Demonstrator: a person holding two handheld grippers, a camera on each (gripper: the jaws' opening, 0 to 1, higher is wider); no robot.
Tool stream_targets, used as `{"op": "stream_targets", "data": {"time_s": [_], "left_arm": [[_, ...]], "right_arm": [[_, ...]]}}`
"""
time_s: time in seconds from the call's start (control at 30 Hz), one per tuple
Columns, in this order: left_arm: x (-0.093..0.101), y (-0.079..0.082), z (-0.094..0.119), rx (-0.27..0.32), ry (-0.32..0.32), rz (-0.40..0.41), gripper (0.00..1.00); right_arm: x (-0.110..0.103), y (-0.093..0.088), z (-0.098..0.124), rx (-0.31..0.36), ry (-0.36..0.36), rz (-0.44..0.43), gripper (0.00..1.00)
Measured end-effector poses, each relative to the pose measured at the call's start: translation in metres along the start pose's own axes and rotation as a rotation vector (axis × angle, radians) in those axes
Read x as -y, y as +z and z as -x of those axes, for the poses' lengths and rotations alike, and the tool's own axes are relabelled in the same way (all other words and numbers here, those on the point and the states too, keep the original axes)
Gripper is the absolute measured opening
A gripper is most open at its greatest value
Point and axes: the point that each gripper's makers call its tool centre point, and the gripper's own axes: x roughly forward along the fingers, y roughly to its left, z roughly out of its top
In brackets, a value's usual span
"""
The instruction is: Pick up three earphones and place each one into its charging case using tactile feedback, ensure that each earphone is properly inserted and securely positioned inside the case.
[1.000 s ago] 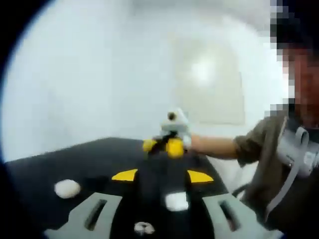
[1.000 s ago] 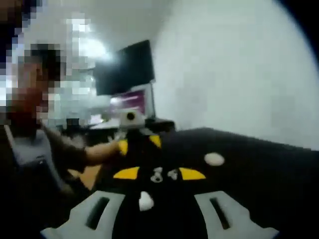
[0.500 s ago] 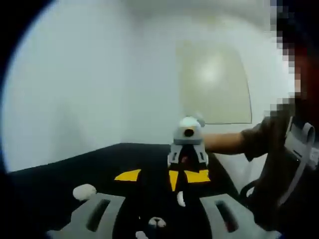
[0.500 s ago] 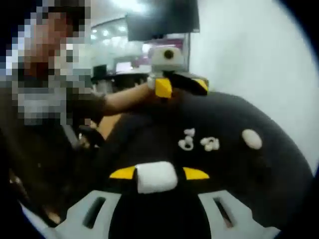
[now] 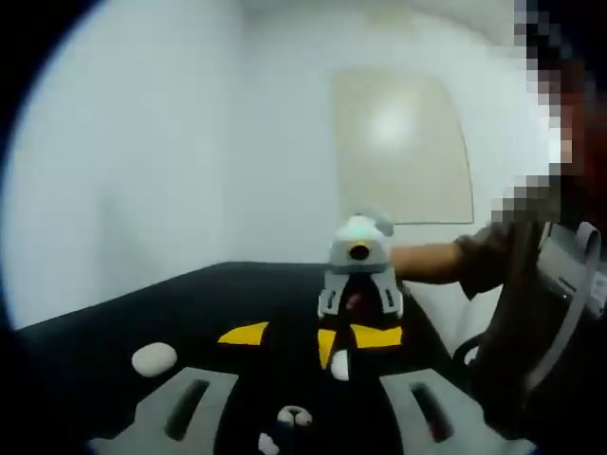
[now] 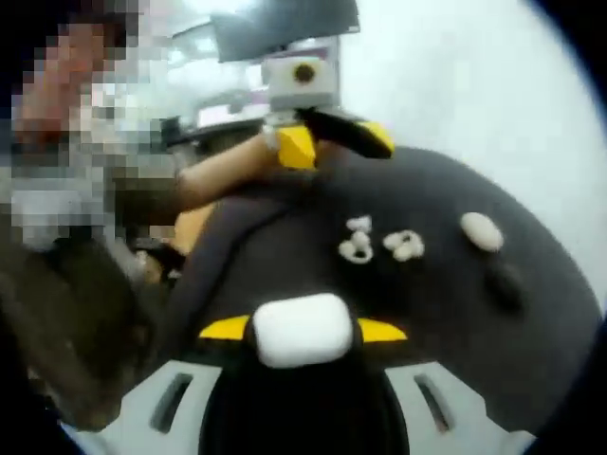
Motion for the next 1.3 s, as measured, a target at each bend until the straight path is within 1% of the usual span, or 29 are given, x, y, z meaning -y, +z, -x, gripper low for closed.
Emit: {"op": "stream_targets", "data": {"time_s": [0.03,0.07,0.17,0.2,0.23,0.3,0.37,0.4,0.5,0.53,0.6,0.7,0.77,0.83,0.87,0.97,1.0,1.03,1.07,1.1,1.13,1.17,1.2,1.23,1.27,1.3], "left_arm": [[0.000,0.000,0.000,-0.001,-0.001,-0.002,0.29],[0.001,-0.001,-0.001,-0.003,-0.002,-0.004,0.29],[0.002,-0.002,-0.002,-0.008,-0.001,-0.006,0.29],[0.002,-0.002,-0.002,-0.011,0.000,-0.004,0.29],[0.003,-0.003,-0.003,-0.014,0.001,-0.004,0.29],[0.003,-0.004,-0.003,-0.018,0.002,-0.006,0.29],[0.002,-0.006,-0.003,-0.024,0.006,-0.004,0.29],[0.002,-0.007,-0.004,-0.028,0.008,-0.005,0.29],[0.001,-0.009,-0.004,-0.036,0.017,-0.008,0.28],[0.001,-0.010,-0.004,-0.038,0.020,-0.009,0.28],[0.000,-0.010,-0.004,-0.037,0.019,-0.006,0.28],[0.000,-0.009,-0.003,-0.036,0.016,-0.008,0.28],[0.000,-0.009,-0.004,-0.035,0.018,-0.009,0.28],[0.000,-0.008,-0.004,-0.034,0.018,-0.011,0.28],[0.000,-0.008,-0.004,-0.034,0.018,-0.013,0.28],[0.001,-0.009,-0.004,-0.037,0.014,-0.015,0.28],[0.001,-0.009,-0.005,-0.039,0.012,-0.016,0.28],[0.002,-0.010,-0.006,-0.042,0.011,-0.015,0.29],[0.001,-0.011,-0.006,-0.045,0.008,-0.015,0.29],[0.001,-0.011,-0.006,-0.049,0.004,-0.017,0.29],[0.001,-0.012,-0.007,-0.051,0.003,-0.018,0.29],[0.002,-0.013,-0.007,-0.054,0.001,-0.019,0.29],[0.002,-0.013,-0.007,-0.055,-0.002,-0.020,0.29],[0.002,-0.014,-0.007,-0.057,-0.006,-0.019,0.29],[0.002,-0.014,-0.007,-0.060,-0.008,-0.016,0.29],[0.001,-0.015,-0.007,-0.062,-0.009,-0.015,0.29]], "right_arm": [[-0.001,-0.001,0.002,0.013,-0.036,-0.005,0.42],[0.000,-0.001,0.004,0.029,-0.081,-0.040,0.42],[0.004,-0.003,0.007,0.091,-0.196,-0.188,0.42],[0.004,-0.004,0.007,0.101,-0.217,-0.232,0.42],[0.005,-0.004,0.008,0.107,-0.234,-0.250,0.42],[0.010,-0.004,0.009,0.137,-0.305,-0.357,0.42],[0.012,-0.003,0.009,0.167,-0.365,-0.429,0.42],[0.013,-0.003,0.009,0.171,-0.401,-0.452,0.42],[0.012,-0.002,0.008,0.189,-0.460,-0.464,0.43],[0.011,-0.003,0.007,0.185,-0.473,-0.450,0.43],[0.011,-0.003,0.007,0.181,-0.490,-0.426,0.43],[0.010,-0.004,0.008,0.180,-0.489,-0.421,0.44],[0.008,-0.003,0.010,0.183,-0.467,-0.422,0.45],[0.005,0.001,0.013,0.174,-0.421,-0.391,0.48],[0.006,0.003,0.016,0.174,-0.417,-0.361,0.48],[0.008,0.021,0.033,0.185,-0.364,-0.201,0.48],[0.004,0.033,0.038,0.208,-0.273,-0.111,0.46],[-0.001,0.037,0.042,0.218,-0.193,-0.061,0.46],[-0.003,0.039,0.044,0.220,-0.130,-0.044,0.45],[-0.011,0.035,0.044,0.192,-0.020,0.019,0.44],[-0.012,0.035,0.046,0.201,0.045,0.055,0.44],[-0.012,0.034,0.046,0.219,0.092,0.067,0.44],[-0.012,0.030,0.046,0.218,0.149,0.122,0.44],[-0.008,0.027,0.045,0.214,0.157,0.135,0.44],[0.002,0.020,0.042,0.202,0.180,0.088,0.42],[0.006,0.016,0.039,0.190,0.212,0.045,0.41]]}}
